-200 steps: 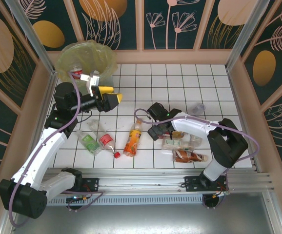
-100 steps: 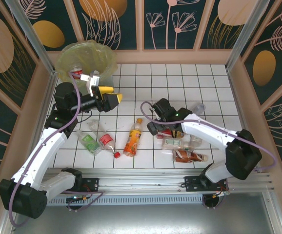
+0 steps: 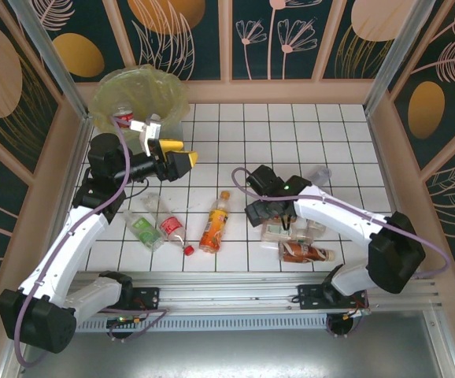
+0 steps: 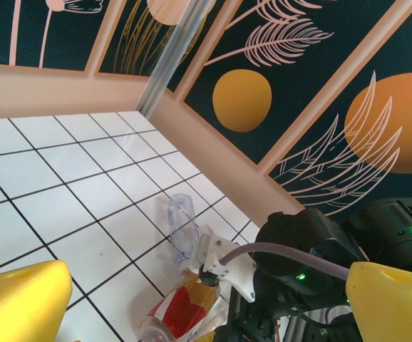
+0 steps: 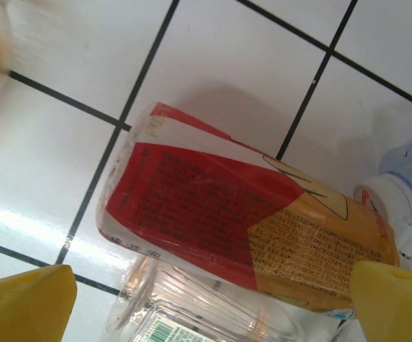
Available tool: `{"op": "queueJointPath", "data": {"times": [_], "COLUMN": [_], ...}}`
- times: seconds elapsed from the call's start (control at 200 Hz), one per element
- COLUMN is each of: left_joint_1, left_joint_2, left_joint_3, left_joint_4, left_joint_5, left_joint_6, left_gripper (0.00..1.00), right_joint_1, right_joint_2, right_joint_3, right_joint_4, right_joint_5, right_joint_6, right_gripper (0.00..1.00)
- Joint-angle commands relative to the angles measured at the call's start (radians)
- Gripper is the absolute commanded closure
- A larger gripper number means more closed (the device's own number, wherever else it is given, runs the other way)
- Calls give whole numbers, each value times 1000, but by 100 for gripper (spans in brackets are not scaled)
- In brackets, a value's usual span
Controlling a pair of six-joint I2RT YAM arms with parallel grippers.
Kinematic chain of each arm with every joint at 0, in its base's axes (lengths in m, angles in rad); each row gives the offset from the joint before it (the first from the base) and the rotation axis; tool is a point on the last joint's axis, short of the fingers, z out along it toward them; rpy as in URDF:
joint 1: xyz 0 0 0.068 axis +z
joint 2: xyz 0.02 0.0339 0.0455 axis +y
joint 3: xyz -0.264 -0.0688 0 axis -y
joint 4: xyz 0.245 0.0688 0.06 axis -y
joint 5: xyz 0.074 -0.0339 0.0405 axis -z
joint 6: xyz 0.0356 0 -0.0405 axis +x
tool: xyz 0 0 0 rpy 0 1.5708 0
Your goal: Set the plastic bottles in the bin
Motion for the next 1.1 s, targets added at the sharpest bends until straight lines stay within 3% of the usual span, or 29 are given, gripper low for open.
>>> {"op": "queueJointPath", "data": {"times": [0.0,0.515,0.671,0.911,1.096], "left_joint_1": [4,4,3,3,3], "left_joint_2": [-23,-21,-18,-14,-13], "left_joint_3": [-9,-9,-9,-9,-9], "left_joint_4": [21,21,19,18,16], "left_joint_5": [8,8,8,5,2], "left_joint_6": [0,0,0,3,3], "left_gripper": [1,1,1,1,1], "right_joint_1": [16,16,11,-15,-32], "right_joint_2": [52,173,224,266,306], "right_joint_3": [41,76,102,130,162], "right_joint_4": [-75,13,76,199,258], "right_joint_5": [41,87,64,30,46], "right_joint_6": [23,-20,-47,-86,-111], "right_gripper": [1,2,7,22,23]}}
